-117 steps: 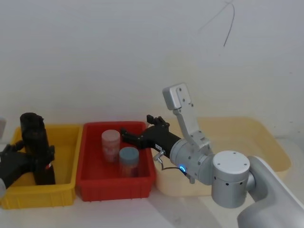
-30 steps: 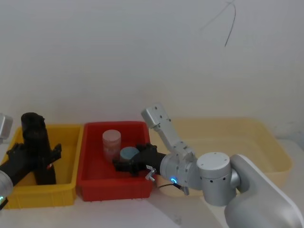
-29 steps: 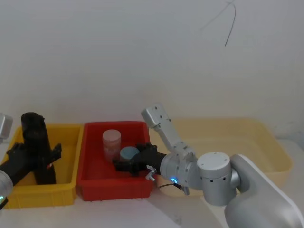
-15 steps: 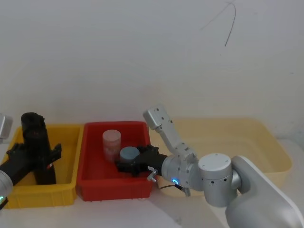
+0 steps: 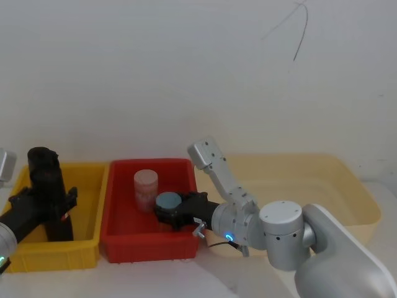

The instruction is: Pick up the garbage bag with the one hand and transfer it to the other hand.

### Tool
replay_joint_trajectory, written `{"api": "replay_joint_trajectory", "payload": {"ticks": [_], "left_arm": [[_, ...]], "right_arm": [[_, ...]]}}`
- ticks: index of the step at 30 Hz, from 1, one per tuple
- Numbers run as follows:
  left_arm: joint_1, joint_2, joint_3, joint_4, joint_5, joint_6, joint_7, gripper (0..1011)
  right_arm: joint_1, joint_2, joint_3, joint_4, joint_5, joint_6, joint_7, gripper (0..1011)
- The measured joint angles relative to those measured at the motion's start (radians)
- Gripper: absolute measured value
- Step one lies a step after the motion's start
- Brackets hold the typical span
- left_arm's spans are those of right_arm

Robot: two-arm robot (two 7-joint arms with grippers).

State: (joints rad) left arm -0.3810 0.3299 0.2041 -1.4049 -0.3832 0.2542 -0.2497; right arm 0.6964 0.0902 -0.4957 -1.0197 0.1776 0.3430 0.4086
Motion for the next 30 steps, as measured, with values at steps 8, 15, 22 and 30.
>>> {"api": "replay_joint_trajectory", "payload": {"ticks": [8,15,22,30], "left_arm": [[0.0,0.0,0.0,0.0,0.0,0.0,0.0,607],[0.0,0.0,0.0,0.0,0.0,0.0,0.0,544],[0.0,0.0,0.0,0.0,0.0,0.0,0.0,523],[0.0,0.0,0.0,0.0,0.0,0.0,0.0,523]], "right_arm": [[0.0,0.0,0.001,0.001,0.0,-0.001,0.0,664],[0.0,0.0,0.001,0.002,0.0,-0.001,0.0,664],[0.0,0.0,0.001,0.002,0.0,-0.001,0.0,663],[0.0,0.0,0.001,0.002,0.0,-0.001,0.0,663]]}}
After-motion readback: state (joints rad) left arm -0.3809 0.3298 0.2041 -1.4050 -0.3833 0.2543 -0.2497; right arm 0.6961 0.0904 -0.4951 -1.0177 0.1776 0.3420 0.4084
